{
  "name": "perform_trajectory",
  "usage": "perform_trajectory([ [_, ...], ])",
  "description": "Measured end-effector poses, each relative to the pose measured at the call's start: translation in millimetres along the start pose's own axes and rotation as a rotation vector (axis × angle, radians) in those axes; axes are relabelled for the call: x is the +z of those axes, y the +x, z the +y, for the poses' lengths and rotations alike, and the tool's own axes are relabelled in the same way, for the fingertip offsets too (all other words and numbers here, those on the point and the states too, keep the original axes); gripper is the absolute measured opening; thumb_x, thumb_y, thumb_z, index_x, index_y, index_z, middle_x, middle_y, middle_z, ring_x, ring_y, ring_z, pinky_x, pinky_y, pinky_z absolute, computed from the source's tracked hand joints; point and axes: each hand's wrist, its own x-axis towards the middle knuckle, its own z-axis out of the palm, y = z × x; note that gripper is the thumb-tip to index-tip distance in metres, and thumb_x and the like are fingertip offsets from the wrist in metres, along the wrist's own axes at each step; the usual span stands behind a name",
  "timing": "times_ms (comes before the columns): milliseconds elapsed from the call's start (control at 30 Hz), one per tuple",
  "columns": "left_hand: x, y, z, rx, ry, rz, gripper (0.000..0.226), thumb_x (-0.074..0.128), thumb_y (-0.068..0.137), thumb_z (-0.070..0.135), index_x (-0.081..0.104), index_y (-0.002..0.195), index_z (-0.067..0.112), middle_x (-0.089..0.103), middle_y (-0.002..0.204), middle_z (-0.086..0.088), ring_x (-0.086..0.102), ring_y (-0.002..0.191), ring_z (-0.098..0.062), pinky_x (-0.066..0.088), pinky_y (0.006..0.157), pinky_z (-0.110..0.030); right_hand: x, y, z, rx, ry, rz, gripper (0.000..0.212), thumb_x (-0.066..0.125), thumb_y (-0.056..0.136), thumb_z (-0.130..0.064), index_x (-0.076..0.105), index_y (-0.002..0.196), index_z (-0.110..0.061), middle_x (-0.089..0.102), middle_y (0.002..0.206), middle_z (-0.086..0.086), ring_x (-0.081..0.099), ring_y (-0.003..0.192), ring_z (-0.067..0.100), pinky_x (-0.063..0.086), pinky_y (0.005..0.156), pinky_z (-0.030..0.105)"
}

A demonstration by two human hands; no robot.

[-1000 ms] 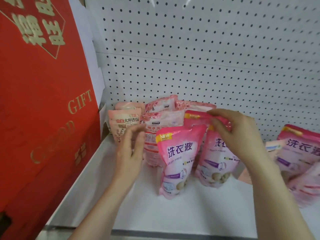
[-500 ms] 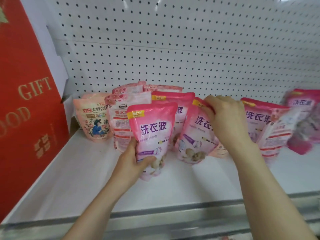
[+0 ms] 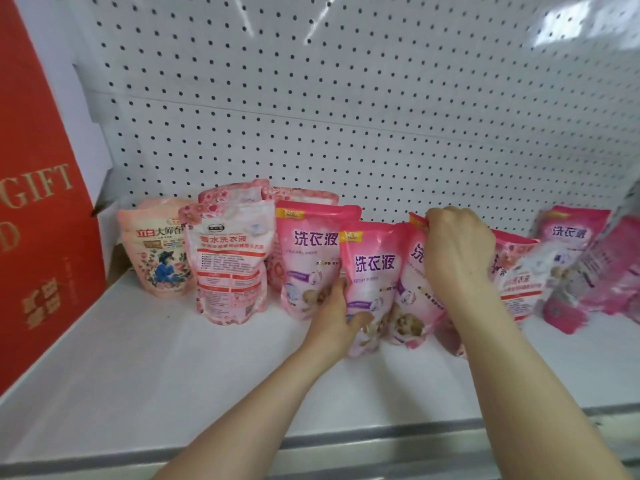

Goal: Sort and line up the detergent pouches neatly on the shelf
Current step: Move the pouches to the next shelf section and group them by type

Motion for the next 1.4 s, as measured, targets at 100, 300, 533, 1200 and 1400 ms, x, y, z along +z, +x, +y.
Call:
perform_trajectory([
  [100, 11.5, 13.7, -0.8, -0.031, 0.009, 0.008, 0.057, 0.069, 0.085, 0.014, 0.038, 0.133, 0.018, 0.057, 0.115, 0.006, 0.058, 0.106, -0.014, 0.047, 0.089, -0.026, 8.4, 11.0, -0.8, -0.025, -0.019, -0.043, 0.015, 0.057, 0.086, 0.006, 0.057, 0.078, -0.006, 0.045, 0.071, 0.006, 0.041, 0.068, 0.024, 0.03, 0.055, 0.033],
  [300, -1.7, 11.9, -10.8, 0.0, 0.071, -0.049, 0.075, 0.076, 0.078, 0.031, 0.035, 0.141, 0.027, 0.054, 0.128, 0.014, 0.053, 0.114, 0.0, 0.043, 0.094, -0.016, 12.8, 18.7, -7.2, -0.132, 0.135, 0.145, 0.016, 0.058, 0.093, -0.006, 0.069, 0.105, -0.008, 0.069, 0.09, 0.012, 0.057, 0.086, 0.033, 0.039, 0.066, 0.035],
  [533, -56.4, -19.6, -10.4, 0.112, 0.296, 0.07, 0.038, 0.071, 0.084, 0.018, 0.062, 0.121, 0.023, 0.063, 0.114, 0.004, 0.063, 0.103, -0.012, 0.053, 0.089, -0.028, 1.3, 36.4, -76.4, -0.536, 0.358, -0.148, 0.027, 0.059, 0.093, -0.035, 0.07, 0.113, -0.02, 0.072, 0.098, 0.006, 0.06, 0.102, 0.029, 0.044, 0.089, 0.038],
  [1200, -189.7, -37.3, -39.3, -0.26, -0.081, 0.463, 0.017, 0.069, 0.087, 0.027, 0.068, 0.101, 0.037, 0.075, 0.092, 0.016, 0.071, 0.084, -0.017, 0.046, 0.044, -0.026, 17.8, 61.5, -88.5, -0.276, 0.331, 0.022, 0.021, 0.057, 0.094, -0.011, 0.072, 0.109, -0.012, 0.073, 0.096, 0.011, 0.063, 0.093, 0.033, 0.05, 0.079, 0.038],
  [1400, -221.9, -84.4, -43.0, -0.235, -0.165, 0.56, 0.014, 0.072, 0.084, 0.017, 0.072, 0.097, 0.024, 0.077, 0.087, -0.002, 0.069, 0.056, -0.013, 0.043, 0.038, -0.026, 16.0, 67.0, -168.7, -0.469, 0.341, -0.157, 0.035, 0.063, 0.094, -0.024, 0.059, 0.128, -0.016, 0.068, 0.11, 0.009, 0.062, 0.104, 0.031, 0.046, 0.085, 0.038],
])
